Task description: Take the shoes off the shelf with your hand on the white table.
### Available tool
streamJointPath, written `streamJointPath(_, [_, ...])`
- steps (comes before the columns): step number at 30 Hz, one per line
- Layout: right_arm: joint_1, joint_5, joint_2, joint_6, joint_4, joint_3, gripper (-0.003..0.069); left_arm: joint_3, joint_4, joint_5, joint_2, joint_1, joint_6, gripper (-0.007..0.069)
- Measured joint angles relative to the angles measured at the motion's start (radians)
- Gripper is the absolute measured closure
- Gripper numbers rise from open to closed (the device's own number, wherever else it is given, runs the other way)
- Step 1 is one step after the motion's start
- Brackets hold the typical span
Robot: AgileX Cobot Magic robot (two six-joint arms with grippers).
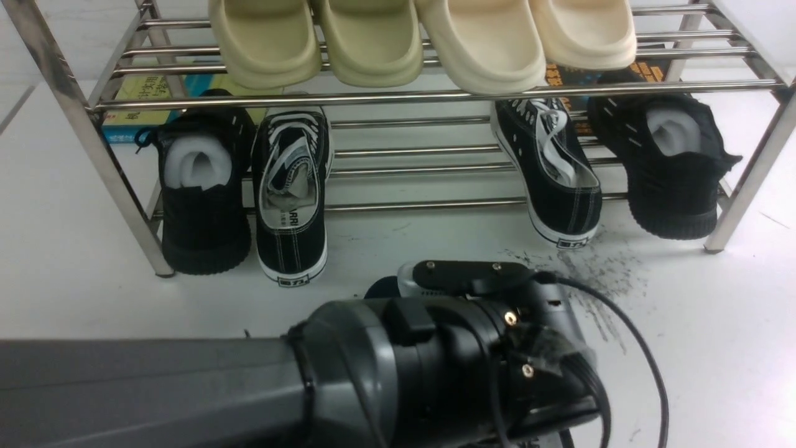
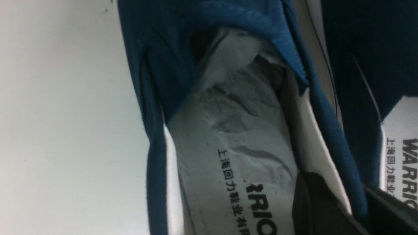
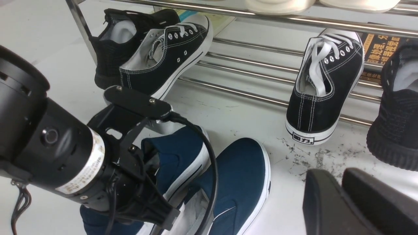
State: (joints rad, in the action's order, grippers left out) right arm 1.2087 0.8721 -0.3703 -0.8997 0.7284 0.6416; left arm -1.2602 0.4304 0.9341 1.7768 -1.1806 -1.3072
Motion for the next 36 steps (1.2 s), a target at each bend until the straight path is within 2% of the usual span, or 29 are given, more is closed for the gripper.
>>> streamJointPath(2, [0.000, 0.000, 0.000, 0.000, 0.000, 0.000, 0.0551, 0.000, 0.001, 0.002, 0.002, 0.000, 0.000, 0.0503])
streamJointPath(9, [0.000, 0.014, 0.000, 0.000, -0.030, 0.001, 0.0552, 0.000, 0.031, 0.058, 0.003, 0.000, 0.016, 0.0338])
streamJointPath(12, [0.000, 0.038, 0.000, 0.000, -0.042, 0.008, 0.0552, -0.002, 0.031, 0.085, 0.001, 0.000, 0.022, 0.0294])
streamJointPath(13, [0.000, 0.081, 0.000, 0.016, -0.061, 0.027, 0.0552, -0.002, 0.031, 0.106, -0.011, 0.000, 0.026, 0.0269])
streamJointPath(17, [0.000, 0.219, 0.000, 0.122, -0.110, 0.106, 0.0552, -0.024, 0.027, 0.152, -0.076, 0.000, 0.040, 0.0256])
streamJointPath(20, [0.000, 0.347, 0.000, 0.225, -0.156, 0.187, 0.0552, -0.077, 0.016, 0.194, -0.153, 0.000, 0.113, 0.0284])
streamJointPath(22, [0.000, 0.378, 0.002, 0.259, -0.179, 0.224, 0.0552, -0.108, 0.014, 0.220, -0.194, 0.000, 0.159, 0.0321])
streamJointPath(26, [0.000, 0.390, 0.020, 0.282, -0.226, 0.253, 0.0552, -0.156, 0.013, 0.277, -0.273, 0.000, 0.246, 0.0437])
streamJointPath(27, [0.000, 0.394, 0.032, 0.284, -0.258, 0.248, 0.0564, -0.170, 0.016, 0.290, -0.307, 0.000, 0.283, 0.0498])
streamJointPath(30, [0.000, 0.378, 0.043, 0.289, -0.299, 0.205, 0.0604, -0.174, 0.016, 0.298, -0.350, 0.000, 0.323, 0.0576])
streamJointPath(32, [0.000, 0.239, 0.047, 0.304, -0.333, 0.120, 0.0665, -0.174, 0.016, 0.300, -0.382, 0.000, 0.347, 0.0618])
streamJointPath(35, [0.000, -0.058, 0.040, 0.300, -0.343, -0.020, 0.0672, -0.174, 0.023, 0.300, -0.410, 0.000, 0.367, 0.0624])
streamJointPath(36, [0.000, -0.113, 0.037, 0.297, -0.343, -0.043, 0.0672, -0.174, 0.026, 0.300, -0.412, 0.000, 0.372, 0.0624])
